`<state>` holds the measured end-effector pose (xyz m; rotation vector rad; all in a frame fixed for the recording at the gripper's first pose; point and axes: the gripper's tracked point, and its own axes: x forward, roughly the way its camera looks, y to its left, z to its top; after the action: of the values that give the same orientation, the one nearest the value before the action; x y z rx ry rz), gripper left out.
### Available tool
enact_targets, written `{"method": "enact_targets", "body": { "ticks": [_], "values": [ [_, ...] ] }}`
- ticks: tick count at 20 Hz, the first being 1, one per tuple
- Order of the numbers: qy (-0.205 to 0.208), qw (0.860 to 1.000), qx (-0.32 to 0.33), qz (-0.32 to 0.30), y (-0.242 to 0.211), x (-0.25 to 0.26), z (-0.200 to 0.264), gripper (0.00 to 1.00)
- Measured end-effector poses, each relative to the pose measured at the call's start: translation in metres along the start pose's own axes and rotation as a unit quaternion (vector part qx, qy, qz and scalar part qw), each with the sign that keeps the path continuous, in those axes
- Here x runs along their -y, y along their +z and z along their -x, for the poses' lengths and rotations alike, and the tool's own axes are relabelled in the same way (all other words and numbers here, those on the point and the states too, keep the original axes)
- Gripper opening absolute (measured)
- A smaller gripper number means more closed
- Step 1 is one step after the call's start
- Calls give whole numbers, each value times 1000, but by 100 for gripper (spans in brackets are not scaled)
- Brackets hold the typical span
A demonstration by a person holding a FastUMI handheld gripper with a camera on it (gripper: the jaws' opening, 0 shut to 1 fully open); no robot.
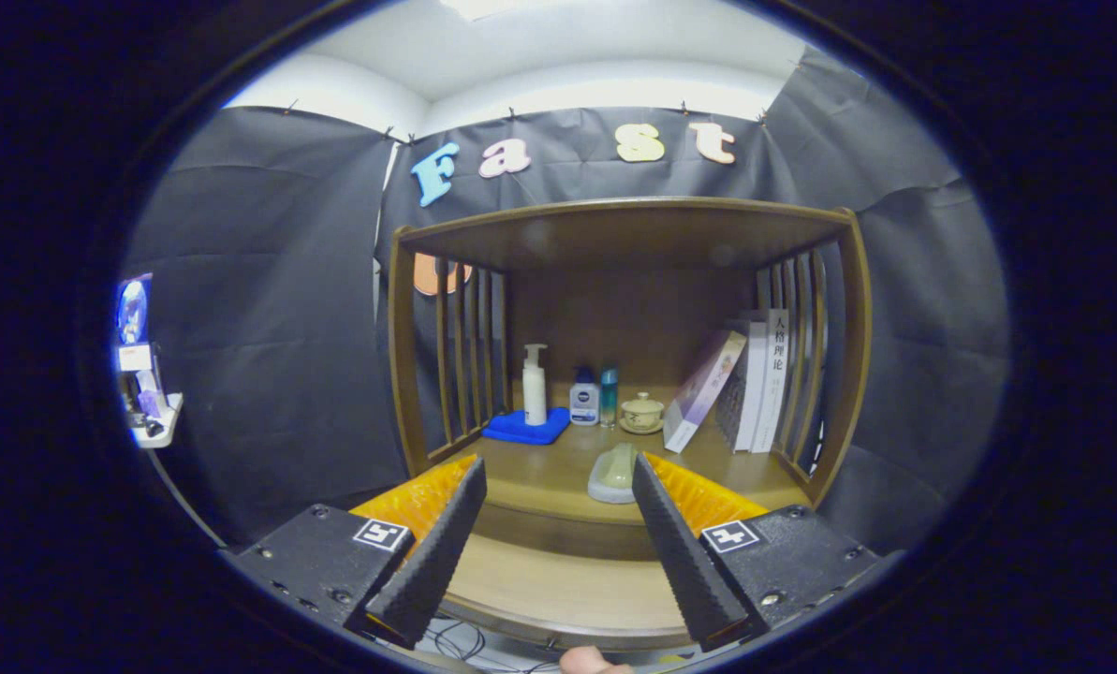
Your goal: Pull open the drawer, take out the items inside it, and place them on the countertop above the cabinet.
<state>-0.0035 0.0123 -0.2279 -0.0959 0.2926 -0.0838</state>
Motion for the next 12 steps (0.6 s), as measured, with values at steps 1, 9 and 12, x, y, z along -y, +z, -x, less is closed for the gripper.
{"method": "enact_targets", "body": {
  "ticks": [1,9,12],
  "values": [
    [4,1000,3,3,-5,-5,6,99],
    [-3,1000,3,15,-64,-14,29,99],
    [-17,1000,-7,6,-88,-11,34,99]
  ]
}}
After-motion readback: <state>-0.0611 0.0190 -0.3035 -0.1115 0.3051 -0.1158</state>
